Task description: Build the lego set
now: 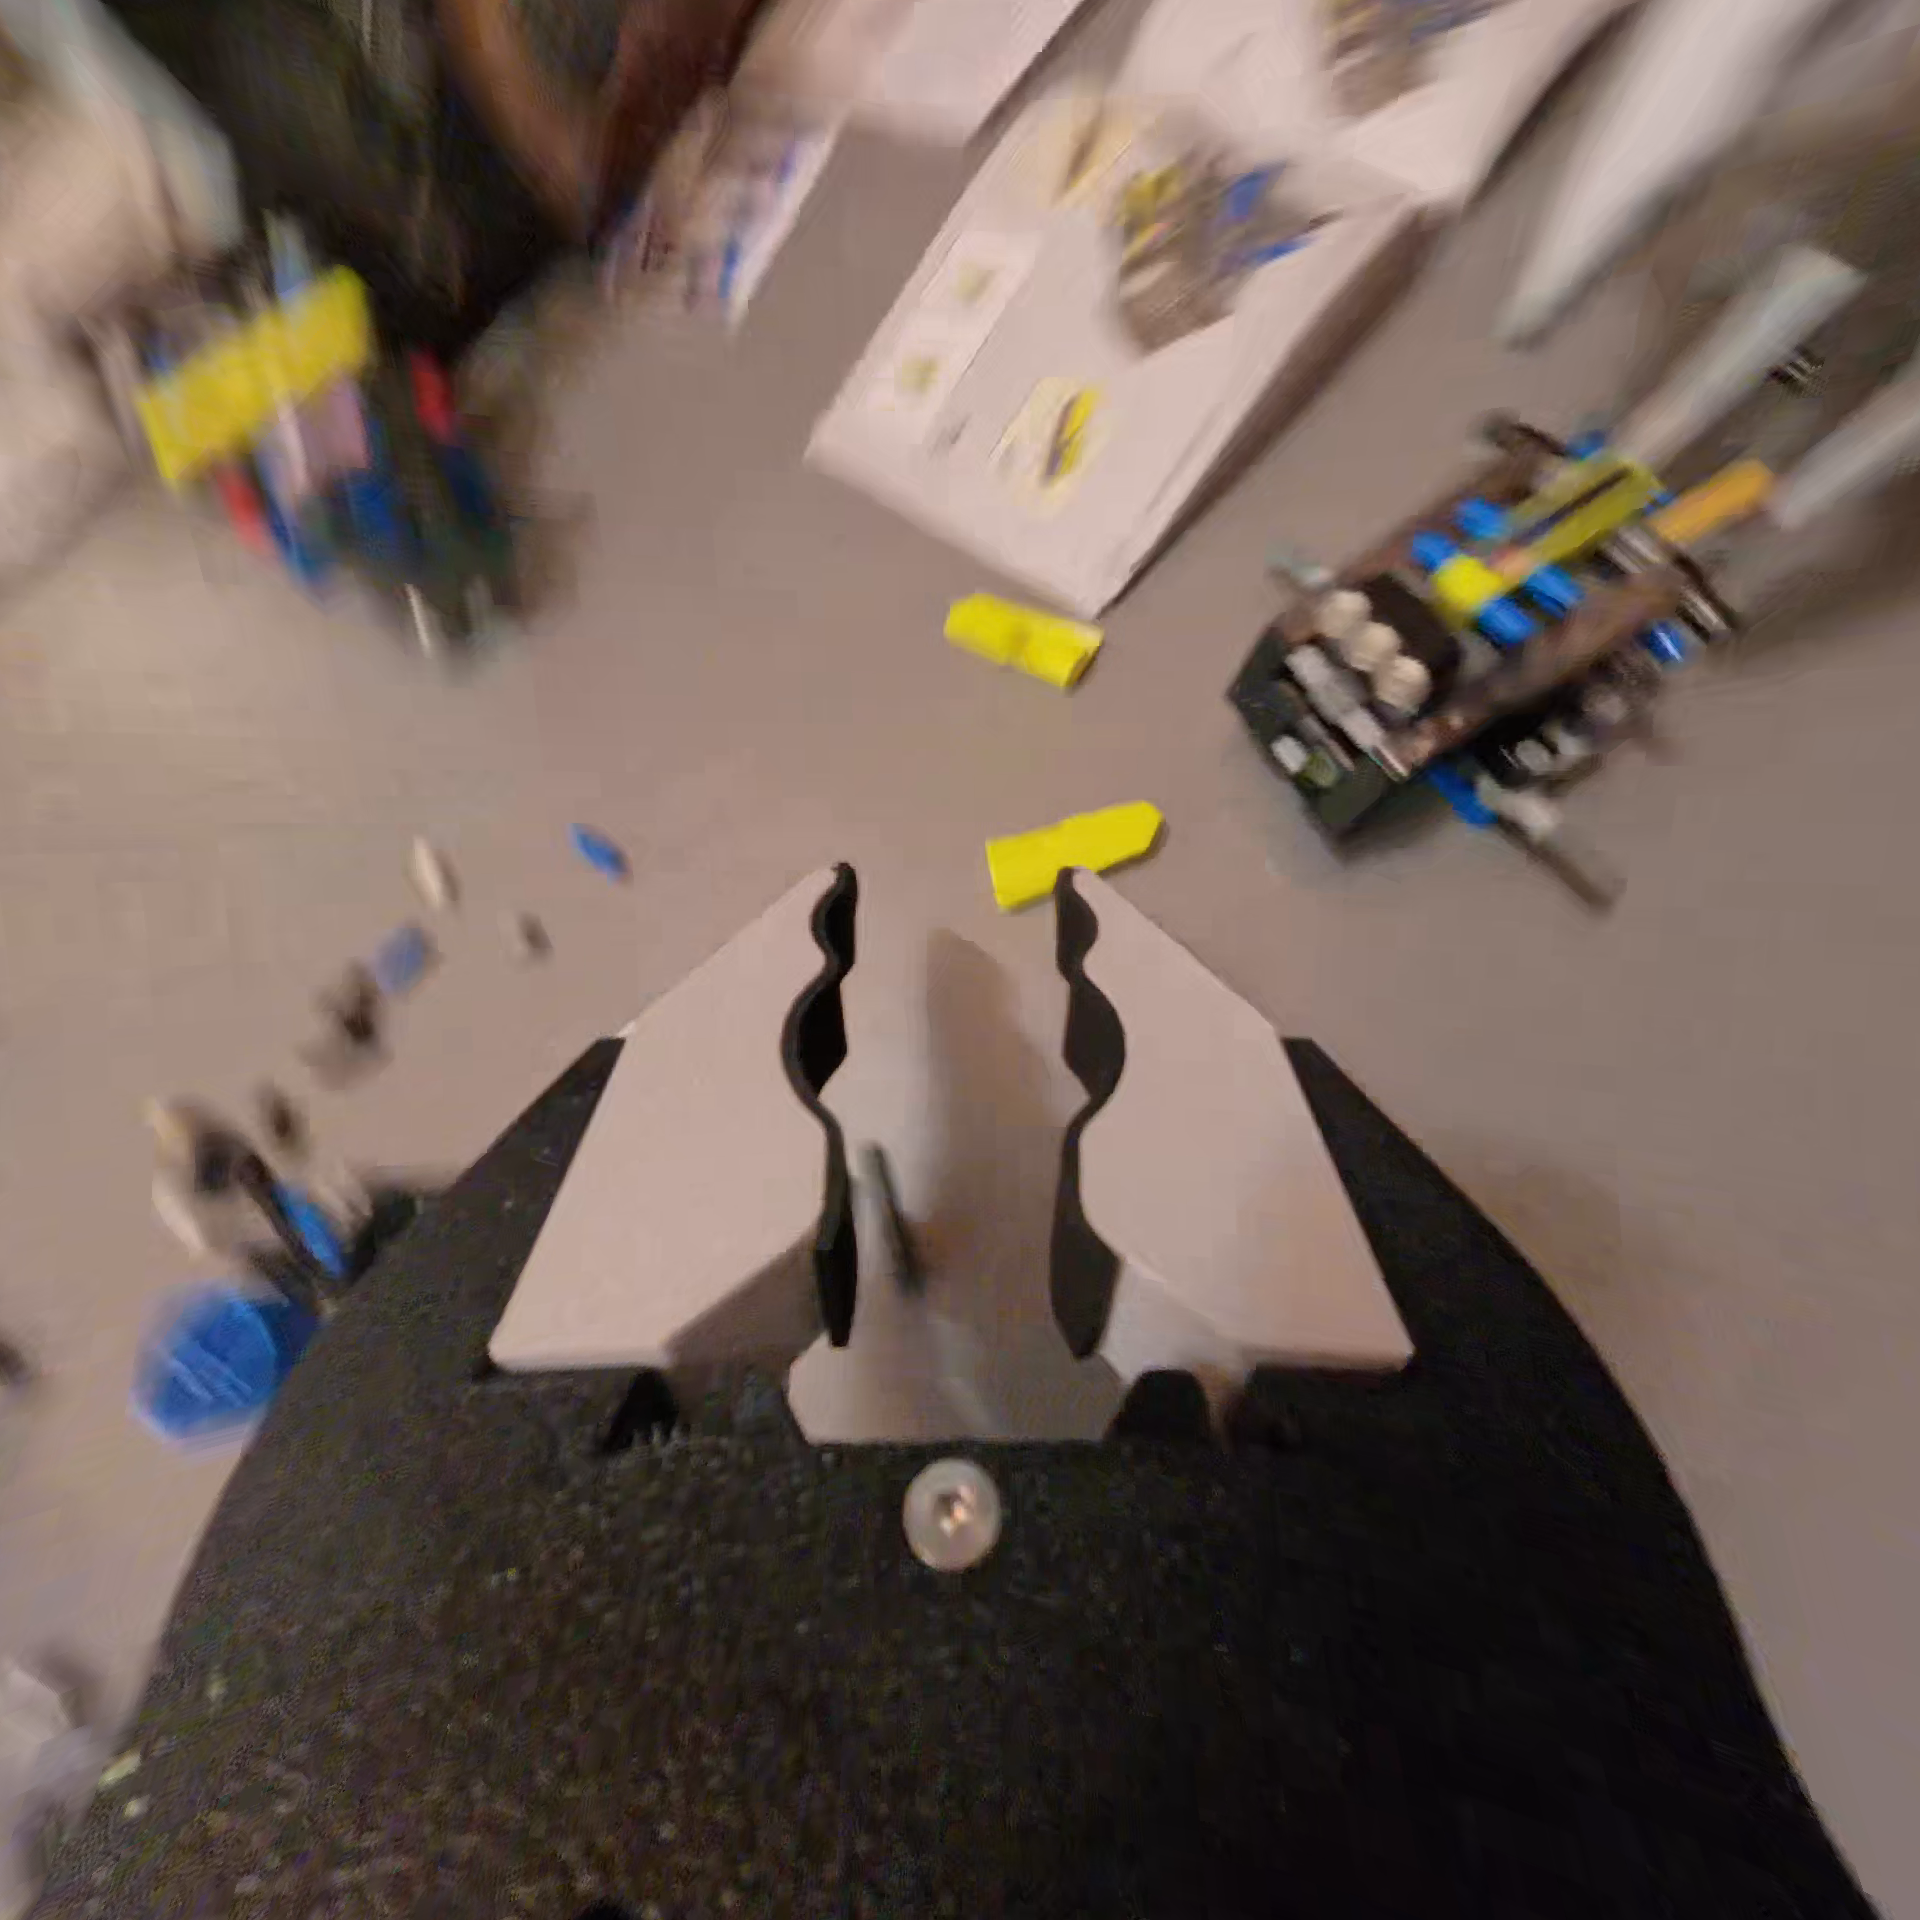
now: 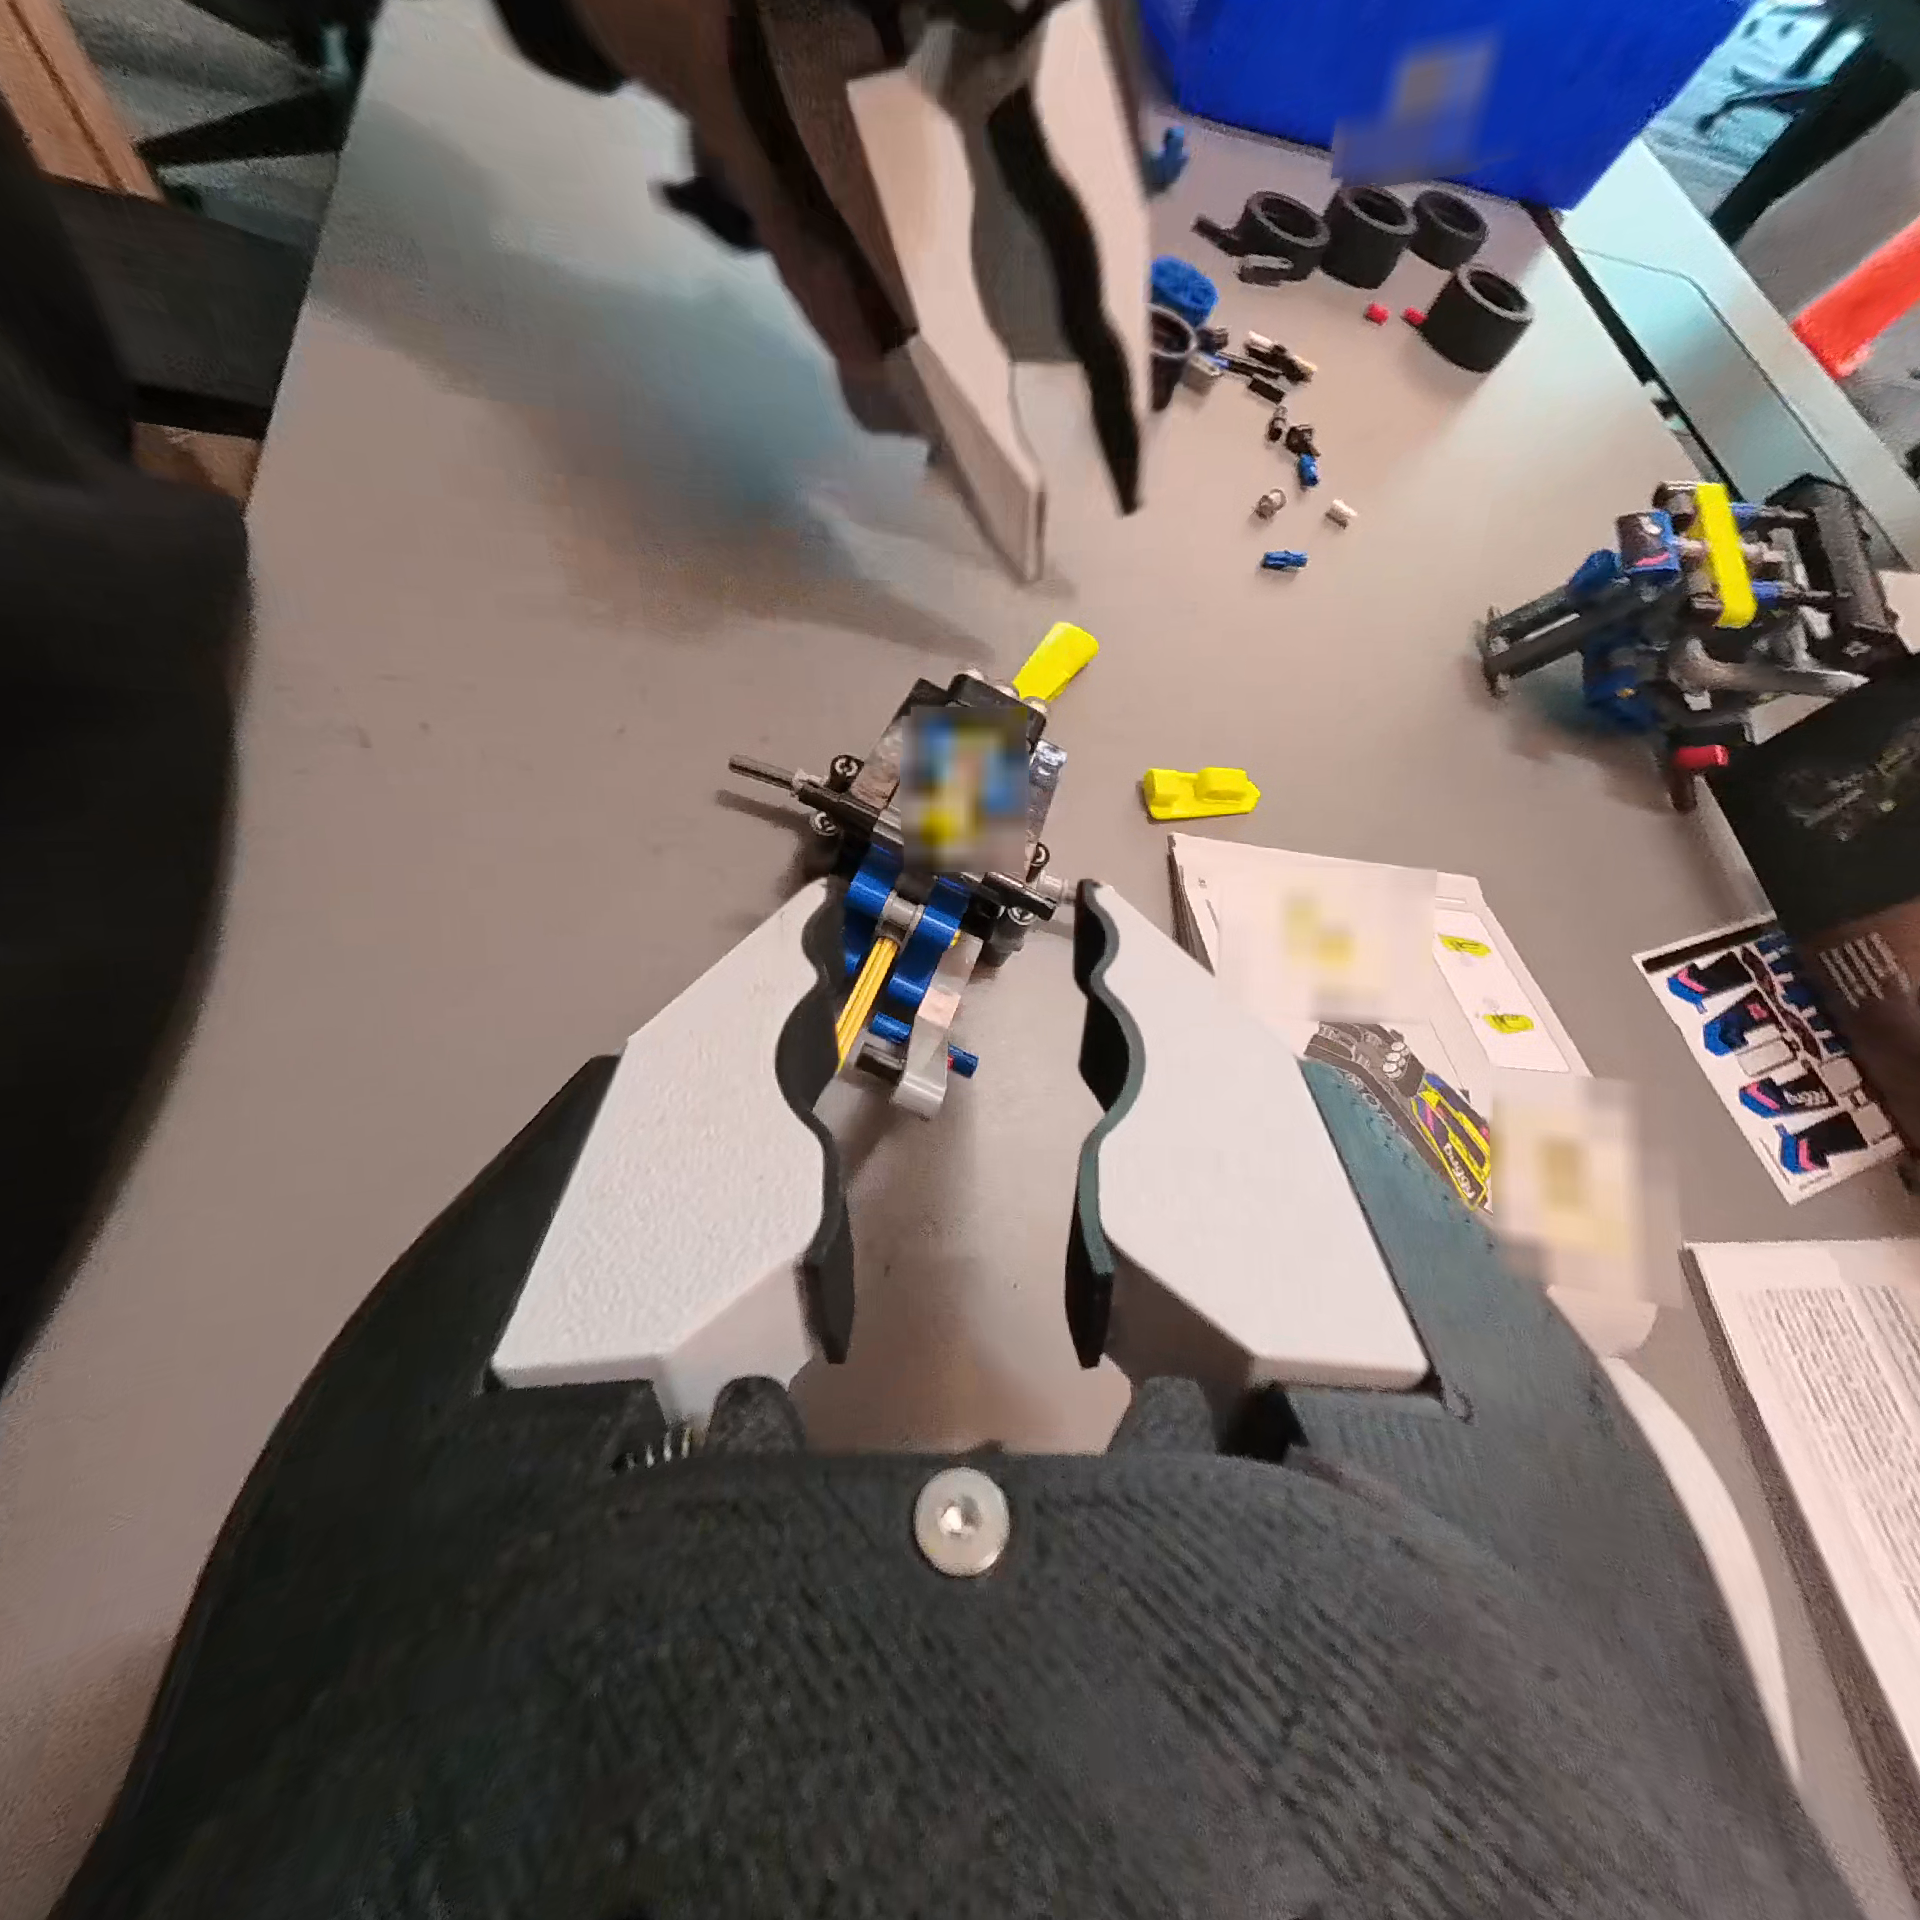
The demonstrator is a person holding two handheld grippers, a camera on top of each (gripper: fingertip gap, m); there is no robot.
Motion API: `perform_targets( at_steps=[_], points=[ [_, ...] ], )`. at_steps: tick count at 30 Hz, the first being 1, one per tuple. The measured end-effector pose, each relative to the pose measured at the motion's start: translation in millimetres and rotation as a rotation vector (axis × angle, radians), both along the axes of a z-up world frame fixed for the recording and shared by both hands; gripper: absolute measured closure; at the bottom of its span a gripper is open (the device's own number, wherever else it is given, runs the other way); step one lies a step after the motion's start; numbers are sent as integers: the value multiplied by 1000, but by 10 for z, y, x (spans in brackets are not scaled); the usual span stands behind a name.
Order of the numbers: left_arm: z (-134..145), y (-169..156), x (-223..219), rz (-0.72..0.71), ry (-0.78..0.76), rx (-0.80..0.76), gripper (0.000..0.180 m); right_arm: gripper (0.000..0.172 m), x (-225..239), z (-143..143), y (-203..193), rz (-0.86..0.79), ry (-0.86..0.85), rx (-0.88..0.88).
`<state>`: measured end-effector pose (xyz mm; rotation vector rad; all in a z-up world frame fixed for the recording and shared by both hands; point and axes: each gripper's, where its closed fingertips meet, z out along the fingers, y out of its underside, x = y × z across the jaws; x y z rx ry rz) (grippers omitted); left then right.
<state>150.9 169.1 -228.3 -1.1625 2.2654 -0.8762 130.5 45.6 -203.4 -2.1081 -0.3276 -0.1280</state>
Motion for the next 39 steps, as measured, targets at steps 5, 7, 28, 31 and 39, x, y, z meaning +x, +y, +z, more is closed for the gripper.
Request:
perform_targets(
  at_steps=[5, 7, 28, 31, 39],
  points=[
    [-161, -277, -94, 242, 156, -266, 121, 127, 1, 17, 32, -18, 11, 41],
    [-159, -222, -19, 300, 104, -228, 113, 128, -3, 14, 21, -13, 14, 45],
    [-224, 33, -53, 250, 57, 14, 149, 130, 132, -174, -76, -106, -43, 41],
    [-222, 104, -73, 250, 55, 41, 151, 130, 147, -179, -77, -104, -45, 37],
    [-186, -83, -28, 236, 84, -78, 147, 131, 100, -210, -72, -71, -54, 12]
  ],
)
